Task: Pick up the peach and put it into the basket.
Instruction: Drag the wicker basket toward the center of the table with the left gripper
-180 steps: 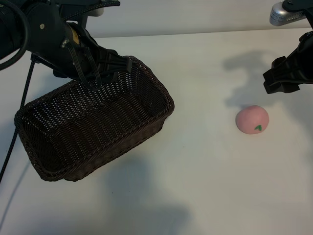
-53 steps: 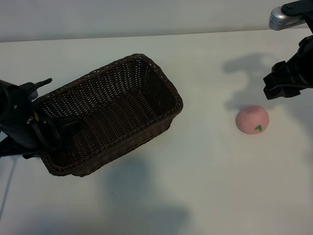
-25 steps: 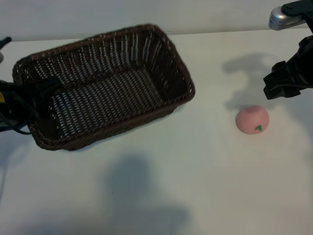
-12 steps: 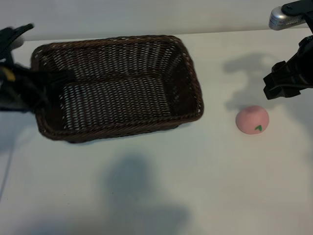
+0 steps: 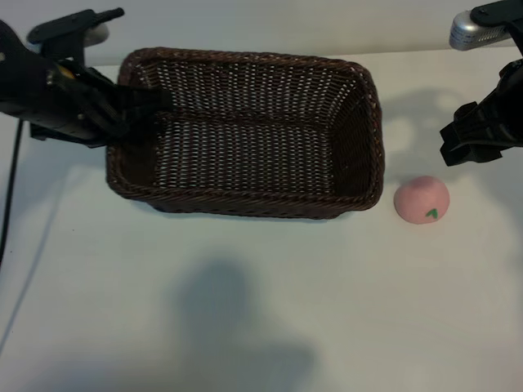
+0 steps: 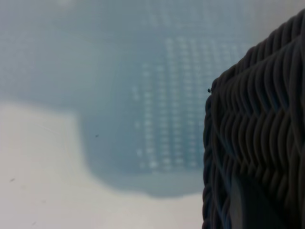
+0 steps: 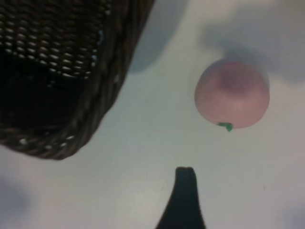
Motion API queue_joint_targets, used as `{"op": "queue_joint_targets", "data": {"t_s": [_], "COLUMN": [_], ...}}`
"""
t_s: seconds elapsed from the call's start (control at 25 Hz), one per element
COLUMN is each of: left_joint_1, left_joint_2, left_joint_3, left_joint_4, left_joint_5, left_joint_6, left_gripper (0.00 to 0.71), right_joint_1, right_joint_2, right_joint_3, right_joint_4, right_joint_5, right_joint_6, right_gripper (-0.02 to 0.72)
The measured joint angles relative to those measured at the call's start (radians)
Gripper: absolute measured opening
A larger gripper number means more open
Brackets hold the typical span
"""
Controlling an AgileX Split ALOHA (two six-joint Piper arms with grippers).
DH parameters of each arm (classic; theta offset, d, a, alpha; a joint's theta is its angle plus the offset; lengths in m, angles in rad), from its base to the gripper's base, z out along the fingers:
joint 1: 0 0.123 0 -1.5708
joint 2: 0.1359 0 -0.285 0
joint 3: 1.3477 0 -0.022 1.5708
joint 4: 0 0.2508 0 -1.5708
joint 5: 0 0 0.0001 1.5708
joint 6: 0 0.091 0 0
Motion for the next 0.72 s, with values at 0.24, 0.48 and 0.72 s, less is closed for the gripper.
{"op": "queue_joint_targets", "data": {"t_s": [0.24, 0.48, 0.72], "left_joint_1": [0.000, 0.000, 0.000], "left_joint_2": [0.099, 0.169, 0.216], "left_joint_3": [-0.004, -0.004, 0.002], "left_joint_4": [-0.040, -0.061, -0.125], "left_joint_5": [-0.048, -0.079, -0.110], "left_joint_6": [0.012, 0.013, 0.013], "left_gripper": [0.160, 0.160, 0.160], "right_joint_1": [0.000, 0.000, 0.000], "right_joint_2": [0.000, 0.000, 0.000], "right_joint_3": [0.000, 0.000, 0.000], "right_joint_4": [0.000, -0.001, -0.014], "right_joint_5": [0.000, 0.000, 0.000], "right_joint_6": [0.000, 0.000, 0.000], "right_gripper": [0.582, 0.582, 0.582]}}
